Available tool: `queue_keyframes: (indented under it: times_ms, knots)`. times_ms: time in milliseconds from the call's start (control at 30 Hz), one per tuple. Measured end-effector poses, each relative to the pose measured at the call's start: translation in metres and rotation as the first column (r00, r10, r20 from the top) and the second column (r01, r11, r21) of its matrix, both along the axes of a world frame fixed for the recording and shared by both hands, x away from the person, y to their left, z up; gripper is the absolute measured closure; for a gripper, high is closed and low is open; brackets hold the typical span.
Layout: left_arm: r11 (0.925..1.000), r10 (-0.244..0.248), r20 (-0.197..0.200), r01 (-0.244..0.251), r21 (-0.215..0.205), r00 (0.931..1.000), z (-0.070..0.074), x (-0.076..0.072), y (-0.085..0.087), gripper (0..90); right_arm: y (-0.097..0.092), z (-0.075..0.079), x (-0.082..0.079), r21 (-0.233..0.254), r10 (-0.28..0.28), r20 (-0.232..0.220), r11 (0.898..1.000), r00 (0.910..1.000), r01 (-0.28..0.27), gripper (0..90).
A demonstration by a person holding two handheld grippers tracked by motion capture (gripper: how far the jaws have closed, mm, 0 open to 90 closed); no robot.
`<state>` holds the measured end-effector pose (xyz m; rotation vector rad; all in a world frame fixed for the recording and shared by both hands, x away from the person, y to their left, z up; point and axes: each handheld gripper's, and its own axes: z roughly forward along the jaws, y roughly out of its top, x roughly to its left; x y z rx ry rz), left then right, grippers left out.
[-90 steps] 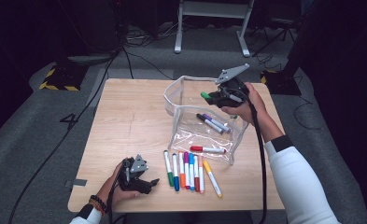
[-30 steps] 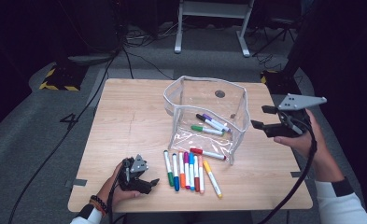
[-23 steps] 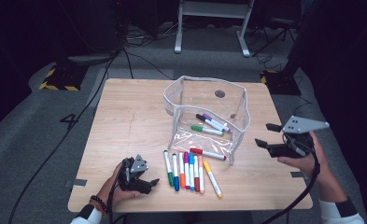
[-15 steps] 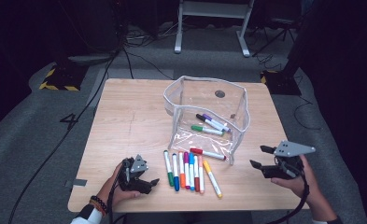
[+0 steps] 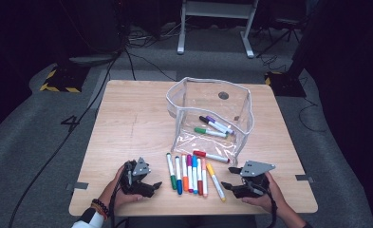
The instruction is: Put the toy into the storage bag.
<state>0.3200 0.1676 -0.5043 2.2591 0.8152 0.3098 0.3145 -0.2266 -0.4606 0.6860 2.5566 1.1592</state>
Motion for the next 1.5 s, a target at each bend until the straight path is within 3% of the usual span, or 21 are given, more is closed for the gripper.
queue_keyframes:
  times_ms: [167, 333, 433, 500, 567, 767, 933, 1100, 1500]
  knots:
    - [1.0, -0.001, 0.0, 0.001, -0.001, 1.0, 0.0, 0.0, 0.0, 15.7, 0.02, -0.012, 0.011, -0.01, 0.005, -0.032, 1.0, 0.9995, -0.006, 39.6]
    - [1.0, -0.004, -0.001, 0.004, -0.002, 1.0, 0.0, 0.001, 0.0, 15.6, 0.032, -0.02, 0.028, -0.029, -0.063, -0.052, 0.998, 0.9967, 0.061, 49.8]
    - [1.0, -0.004, 0.0, 0.004, -0.002, 1.0, 0.0, 0.0, 0.0, 15.7, 0.039, -0.022, 0.034, -0.086, -0.088, -0.024, 0.993, 0.9958, 0.086, 56.1]
    - [1.0, -0.003, 0.0, 0.003, -0.002, 1.0, 0.0, 0.0, 0.0, 15.7, 0.038, -0.025, 0.039, -0.084, -0.109, -0.05, 0.991, 0.9928, 0.105, 60.0]
    - [1.0, -0.004, 0.0, 0.004, -0.002, 1.0, 0.0, 0.0, 0.0, 15.7, 0.037, -0.028, 0.04, -0.114, -0.121, -0.055, 0.987, 0.9911, 0.114, 61.2]
    - [1.0, 0.0, 0.002, 0.0, 0.0, 1.0, 0.0, 0.0, 0.0, 15.7, 0.023, -0.029, 0.035, -0.106, -0.107, -0.064, 0.989, 0.9922, 0.1, 74.0]
    - [1.0, 0.001, 0.002, -0.001, 0.0, 1.0, 0.0, 0.0, 0.0, 15.7, 0.005, -0.029, 0.034, -0.099, -0.104, -0.083, 0.99, 0.9911, 0.096, 74.6]
    - [1.0, 0.0, 0.0, 0.0, -0.001, 1.0, 0.0, 0.0, 0.0, 15.7, -0.008, -0.022, 0.029, -0.057, -0.083, -0.082, 0.995, 0.9932, 0.078, 74.7]
    - [1.0, 0.001, 0.0, -0.001, -0.001, 1.0, 0.0, 0.0, 0.0, 15.7, -0.056, 0.016, 0.008, 0.065, -0.112, -0.003, 0.992, 0.9937, 0.112, 74.8]
